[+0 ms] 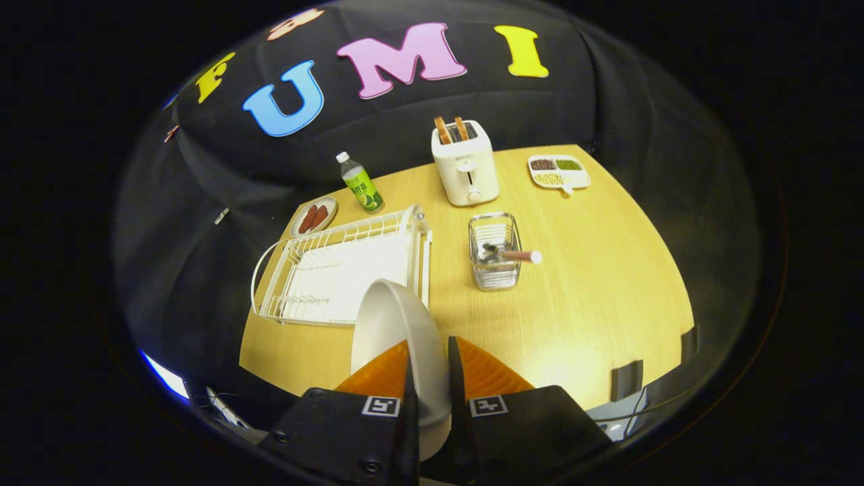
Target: Take the plate from the dish rack, then take the spoon from the basket and place it into the plate.
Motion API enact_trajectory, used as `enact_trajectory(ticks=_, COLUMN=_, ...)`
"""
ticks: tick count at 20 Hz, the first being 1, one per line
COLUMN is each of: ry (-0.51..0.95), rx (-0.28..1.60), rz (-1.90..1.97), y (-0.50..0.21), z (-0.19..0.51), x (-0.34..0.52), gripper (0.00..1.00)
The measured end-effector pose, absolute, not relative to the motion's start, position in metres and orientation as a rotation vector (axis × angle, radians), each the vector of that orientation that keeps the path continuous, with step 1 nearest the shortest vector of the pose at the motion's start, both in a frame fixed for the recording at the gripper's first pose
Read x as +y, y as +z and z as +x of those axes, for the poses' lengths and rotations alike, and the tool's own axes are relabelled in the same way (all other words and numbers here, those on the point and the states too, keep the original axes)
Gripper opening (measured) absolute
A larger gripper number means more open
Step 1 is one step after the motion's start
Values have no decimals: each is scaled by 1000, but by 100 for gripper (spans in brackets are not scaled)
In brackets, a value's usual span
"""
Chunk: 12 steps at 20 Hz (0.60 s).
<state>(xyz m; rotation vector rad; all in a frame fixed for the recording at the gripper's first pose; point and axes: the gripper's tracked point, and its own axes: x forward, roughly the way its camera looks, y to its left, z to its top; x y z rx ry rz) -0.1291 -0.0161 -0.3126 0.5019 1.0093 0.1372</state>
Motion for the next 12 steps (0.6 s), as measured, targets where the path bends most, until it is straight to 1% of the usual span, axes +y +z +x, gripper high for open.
enact_trajectory(ticks=6, ry=88, rx=1106, rz=597, y=-387, z=-160, x=-13, gripper=22)
enact_trajectory(ticks=12, ry=115, rx=1129, rz=725, y=-428, z=-155, x=18, gripper=22)
